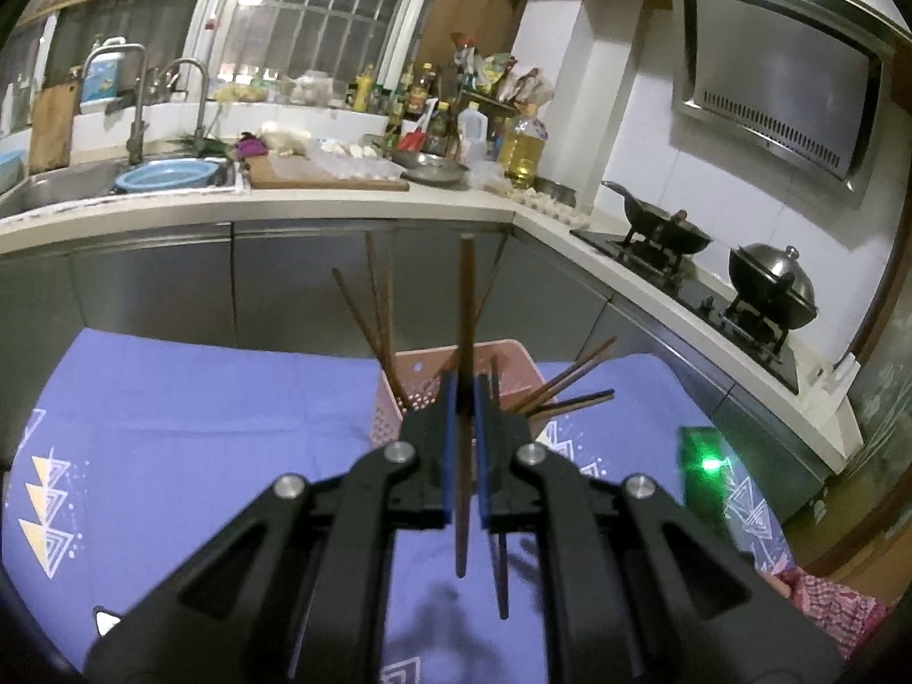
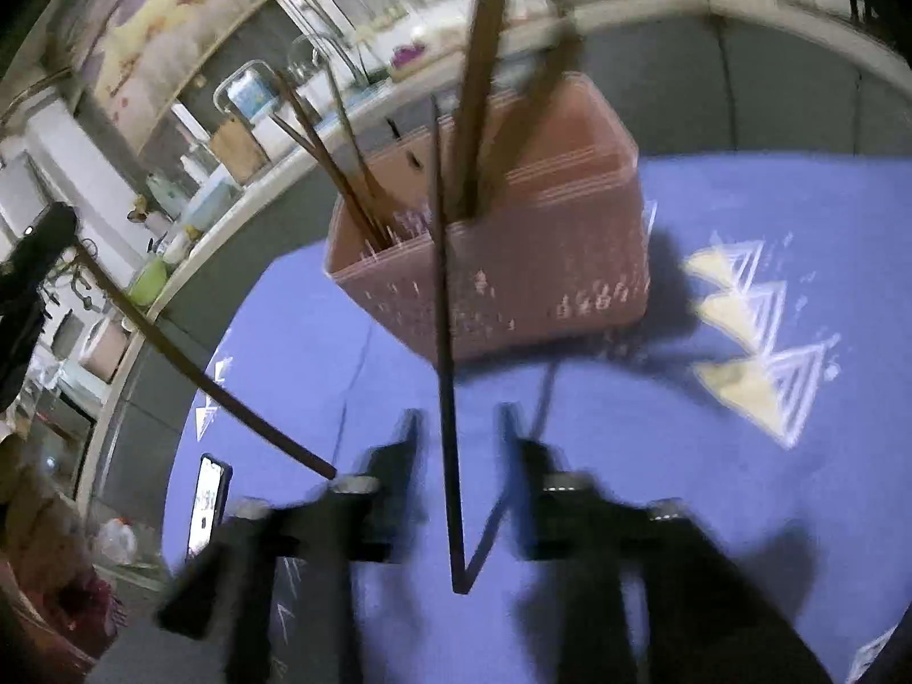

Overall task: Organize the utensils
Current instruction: 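Lower both chopsticks into the pink basket and open both grippers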

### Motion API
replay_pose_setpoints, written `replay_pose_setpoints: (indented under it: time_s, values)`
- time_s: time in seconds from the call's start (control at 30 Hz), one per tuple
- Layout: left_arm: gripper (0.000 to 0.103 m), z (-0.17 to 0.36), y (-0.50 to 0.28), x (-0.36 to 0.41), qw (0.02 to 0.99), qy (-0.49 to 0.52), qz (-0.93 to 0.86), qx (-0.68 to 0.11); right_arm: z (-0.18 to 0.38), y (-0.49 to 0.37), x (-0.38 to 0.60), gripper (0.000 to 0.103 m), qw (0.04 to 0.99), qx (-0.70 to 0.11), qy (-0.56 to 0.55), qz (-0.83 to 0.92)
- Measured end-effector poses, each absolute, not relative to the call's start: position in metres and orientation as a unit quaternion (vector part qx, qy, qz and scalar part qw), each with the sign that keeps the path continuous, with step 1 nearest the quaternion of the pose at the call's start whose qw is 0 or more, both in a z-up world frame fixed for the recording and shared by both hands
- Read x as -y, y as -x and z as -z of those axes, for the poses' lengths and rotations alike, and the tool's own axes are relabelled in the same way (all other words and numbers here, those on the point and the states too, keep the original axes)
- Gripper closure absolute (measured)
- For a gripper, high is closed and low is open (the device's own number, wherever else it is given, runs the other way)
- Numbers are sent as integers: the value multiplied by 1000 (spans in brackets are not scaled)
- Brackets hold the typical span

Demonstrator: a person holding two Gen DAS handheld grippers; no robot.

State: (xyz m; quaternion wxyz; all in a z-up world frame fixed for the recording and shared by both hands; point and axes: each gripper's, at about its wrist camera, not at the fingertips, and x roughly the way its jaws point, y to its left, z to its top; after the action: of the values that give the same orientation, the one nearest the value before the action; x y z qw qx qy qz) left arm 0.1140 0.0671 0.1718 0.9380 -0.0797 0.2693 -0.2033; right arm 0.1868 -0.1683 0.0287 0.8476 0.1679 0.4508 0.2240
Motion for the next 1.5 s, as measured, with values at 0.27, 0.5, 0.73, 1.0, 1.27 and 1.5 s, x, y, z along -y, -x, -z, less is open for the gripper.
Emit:
replay_pose_setpoints:
  time_s: [0.27, 0.5, 0.73, 1.0, 1.27, 1.5]
  values:
    - [97, -169, -115, -66, 937, 76, 207, -271, -31, -213, 151, 58, 845, -458, -160, -226]
    - [97, -180, -118, -63, 942, 70, 207, -256, -71, -203, 137, 97, 871, -411, -107, -249]
    - [97, -237, -131, -53, 959, 68, 210, -179, -168, -186, 152, 97, 941, -223, -118, -227]
    - [97, -228, -161, -21, 976, 4, 163, -143, -152, -220, 140, 97, 969, -128, -117, -175]
    - [97, -159, -201, -19, 962, 7, 159, -219, -91, -253, 124, 97, 964, -176, -89, -176]
    - [78, -134, -197, -29, 954, 52, 142, -260, -99, -221, 107, 57, 966, -181, -37, -181]
